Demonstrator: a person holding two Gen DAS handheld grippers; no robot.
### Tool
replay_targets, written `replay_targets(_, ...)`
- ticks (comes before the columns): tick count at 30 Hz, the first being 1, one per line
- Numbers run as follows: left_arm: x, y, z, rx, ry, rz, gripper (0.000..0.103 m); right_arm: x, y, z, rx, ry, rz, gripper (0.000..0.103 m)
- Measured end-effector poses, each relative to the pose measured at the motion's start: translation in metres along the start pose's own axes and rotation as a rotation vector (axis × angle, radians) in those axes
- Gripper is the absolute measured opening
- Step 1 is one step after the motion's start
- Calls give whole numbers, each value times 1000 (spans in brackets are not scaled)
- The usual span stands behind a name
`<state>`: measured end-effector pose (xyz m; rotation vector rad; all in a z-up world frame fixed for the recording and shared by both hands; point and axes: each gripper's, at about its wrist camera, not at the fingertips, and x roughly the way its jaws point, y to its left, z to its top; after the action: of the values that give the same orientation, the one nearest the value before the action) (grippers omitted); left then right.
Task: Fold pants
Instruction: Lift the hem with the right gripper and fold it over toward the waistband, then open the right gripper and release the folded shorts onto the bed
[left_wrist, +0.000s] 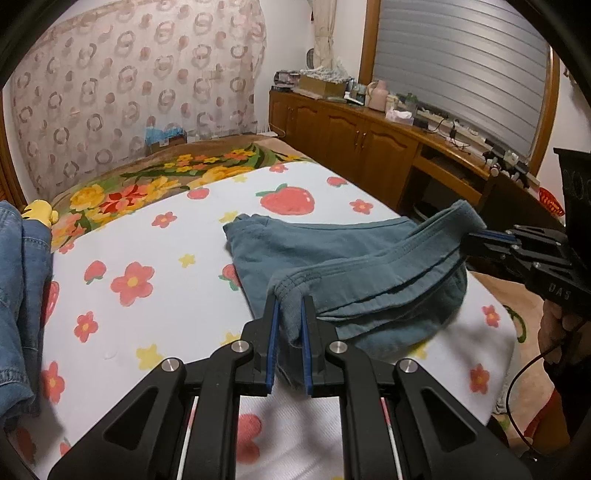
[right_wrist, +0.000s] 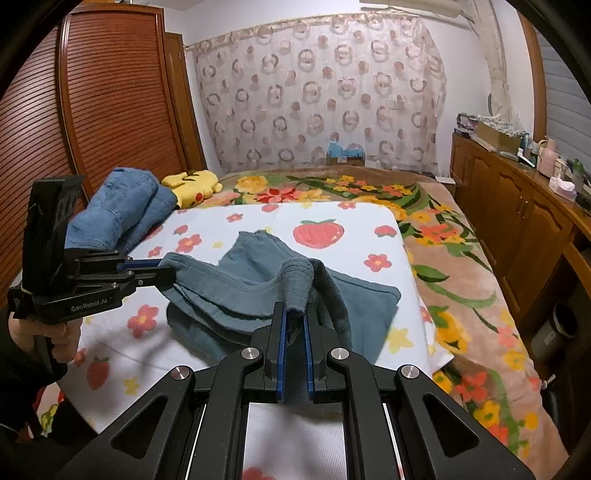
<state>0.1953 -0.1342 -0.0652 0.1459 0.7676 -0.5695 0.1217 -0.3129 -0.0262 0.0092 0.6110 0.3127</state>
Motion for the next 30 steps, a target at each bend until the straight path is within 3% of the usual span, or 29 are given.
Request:
replay_targets(5, 8, 0, -4, -10, 20, 2, 12, 13, -7, 3, 23, 43, -2, 8)
replay_targets(8, 5, 3, -4, -16, 19, -4, 22, 9, -10, 5, 33, 37, 2, 14)
replay_targets(9, 3, 3, -4, -15, 17, 0, 30, 7, -11, 4, 35, 34, 2, 17)
replay_targets(11, -3, 4, -5, -14, 0, -1, 37, 4, -11, 4, 37, 30, -5, 25)
replay_targets(13, -7, 6, -7, -17, -10, -9, 44, 2, -12, 1, 35, 25, -15, 39)
replay_targets(14, -8, 6, -8, -17, -10, -12, 46, 1, -13, 0, 35, 22, -12, 41)
replay_targets(24, 12, 8, -25, -4, 74, -37, 47, 25, -12, -12, -62, 130, -32, 42)
replay_targets(30, 25, 11, -14, -2, 93, -16, 47, 44, -11, -4, -115, 172, -76, 42)
